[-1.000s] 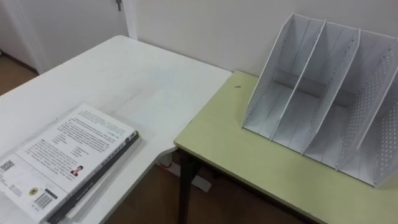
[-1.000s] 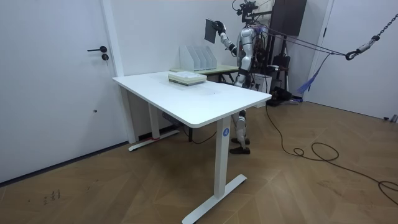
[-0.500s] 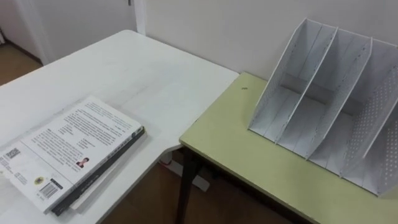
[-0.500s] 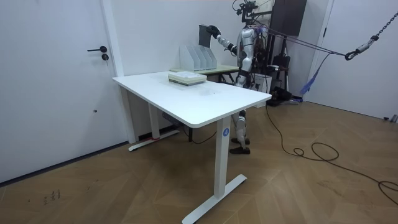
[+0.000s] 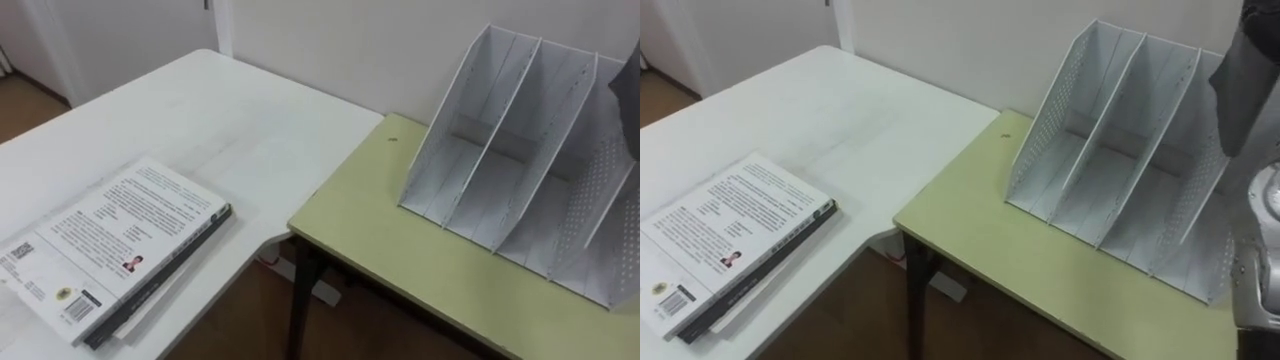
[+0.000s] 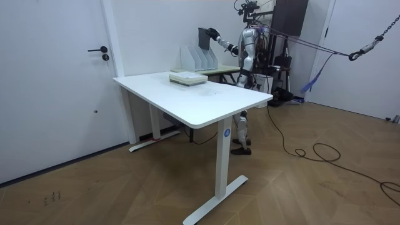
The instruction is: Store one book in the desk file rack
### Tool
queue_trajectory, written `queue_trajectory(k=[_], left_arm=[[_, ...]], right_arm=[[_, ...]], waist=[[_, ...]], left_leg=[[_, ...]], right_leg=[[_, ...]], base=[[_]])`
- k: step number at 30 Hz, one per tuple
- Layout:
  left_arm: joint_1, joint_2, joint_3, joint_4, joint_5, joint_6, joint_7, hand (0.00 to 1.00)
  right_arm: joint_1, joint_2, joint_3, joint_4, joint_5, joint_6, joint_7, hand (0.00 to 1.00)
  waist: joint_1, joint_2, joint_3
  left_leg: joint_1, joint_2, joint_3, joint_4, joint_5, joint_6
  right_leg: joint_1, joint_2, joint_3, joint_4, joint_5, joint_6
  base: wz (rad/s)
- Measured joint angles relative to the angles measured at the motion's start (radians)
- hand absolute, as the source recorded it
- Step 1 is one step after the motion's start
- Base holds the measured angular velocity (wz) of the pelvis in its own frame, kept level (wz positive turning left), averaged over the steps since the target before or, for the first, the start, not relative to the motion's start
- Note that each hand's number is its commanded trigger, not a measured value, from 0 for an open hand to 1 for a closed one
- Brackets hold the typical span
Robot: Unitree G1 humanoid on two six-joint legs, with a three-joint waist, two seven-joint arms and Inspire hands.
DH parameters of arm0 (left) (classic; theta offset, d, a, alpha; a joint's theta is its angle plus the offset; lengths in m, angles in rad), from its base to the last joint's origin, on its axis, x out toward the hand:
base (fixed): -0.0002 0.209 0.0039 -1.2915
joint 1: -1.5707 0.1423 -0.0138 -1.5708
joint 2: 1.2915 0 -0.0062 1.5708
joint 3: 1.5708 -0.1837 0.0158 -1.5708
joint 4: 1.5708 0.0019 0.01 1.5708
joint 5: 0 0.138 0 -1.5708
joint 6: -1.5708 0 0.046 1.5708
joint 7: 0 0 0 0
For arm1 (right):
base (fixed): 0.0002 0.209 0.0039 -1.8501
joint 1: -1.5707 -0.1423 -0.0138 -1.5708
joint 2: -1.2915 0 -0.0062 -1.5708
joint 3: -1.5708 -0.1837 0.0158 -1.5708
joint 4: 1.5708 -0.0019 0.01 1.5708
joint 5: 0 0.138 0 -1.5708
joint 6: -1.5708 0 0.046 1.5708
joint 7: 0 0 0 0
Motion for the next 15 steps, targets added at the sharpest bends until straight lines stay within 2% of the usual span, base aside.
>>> queue_trajectory(k=[8, 15], left_arm=[[-0.001, 0.0, -0.001, 0.0, 0.0, 0.008, 0.003, 0.0], [-0.002, 0.0, -0.003, 0.0, -0.001, 0.008, 0.02, 0.0]], right_arm=[[0.0, 0.0, 0.008, 0.005, 0.001, 0.0, 0.018, 1.0], [0.001, 0.0, 0.009, 0.08, 0.032, 0.003, 0.017, 1.0]], waist=[[0.0, 0.007, 0.0023], [-0.001, 0.008, 0.004]], left_leg=[[0.001, 0.0, 0.001, 0.0, 0.0, 0.0], [0.001, 0.0, -0.002, 0.0, 0.0, 0.0]], right_leg=[[0.001, -0.001, 0.0, -0.001, 0.0, 0.0], [0.001, -0.003, -0.001, 0.0, 0.0, 0.0]], base=[[0.0], [0.0]])
